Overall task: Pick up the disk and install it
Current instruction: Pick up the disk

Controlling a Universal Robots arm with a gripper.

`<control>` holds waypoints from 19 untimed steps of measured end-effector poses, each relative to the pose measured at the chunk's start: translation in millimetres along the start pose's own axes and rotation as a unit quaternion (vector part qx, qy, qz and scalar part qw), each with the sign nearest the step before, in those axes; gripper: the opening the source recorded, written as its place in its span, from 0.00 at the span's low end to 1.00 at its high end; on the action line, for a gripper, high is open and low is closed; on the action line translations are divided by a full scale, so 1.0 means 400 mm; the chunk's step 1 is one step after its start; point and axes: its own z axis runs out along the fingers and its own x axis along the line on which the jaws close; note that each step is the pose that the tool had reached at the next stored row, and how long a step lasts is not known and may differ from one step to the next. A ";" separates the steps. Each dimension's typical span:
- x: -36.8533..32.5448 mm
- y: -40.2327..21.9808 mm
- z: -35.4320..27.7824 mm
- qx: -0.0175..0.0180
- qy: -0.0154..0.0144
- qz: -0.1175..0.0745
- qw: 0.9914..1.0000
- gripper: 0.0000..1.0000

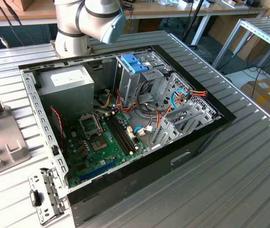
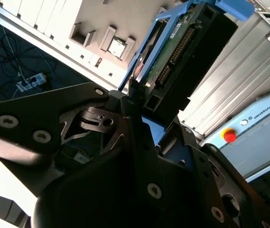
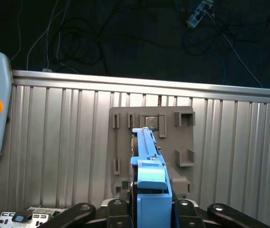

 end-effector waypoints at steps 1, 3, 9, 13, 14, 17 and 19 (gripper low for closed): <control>0.001 -0.001 0.000 0.000 0.000 0.000 1.000 0.37; 0.006 -0.004 0.000 0.000 0.000 0.000 1.000 0.37; 0.016 -0.010 0.000 0.000 0.000 0.000 1.000 0.37; 0.023 -0.016 0.000 0.000 0.000 0.000 1.000 0.37; 0.025 -0.017 0.000 0.000 0.000 0.000 1.000 0.37; 0.030 -0.021 0.000 0.000 0.000 0.000 1.000 0.37; 0.034 -0.023 0.000 0.000 0.000 0.000 1.000 0.37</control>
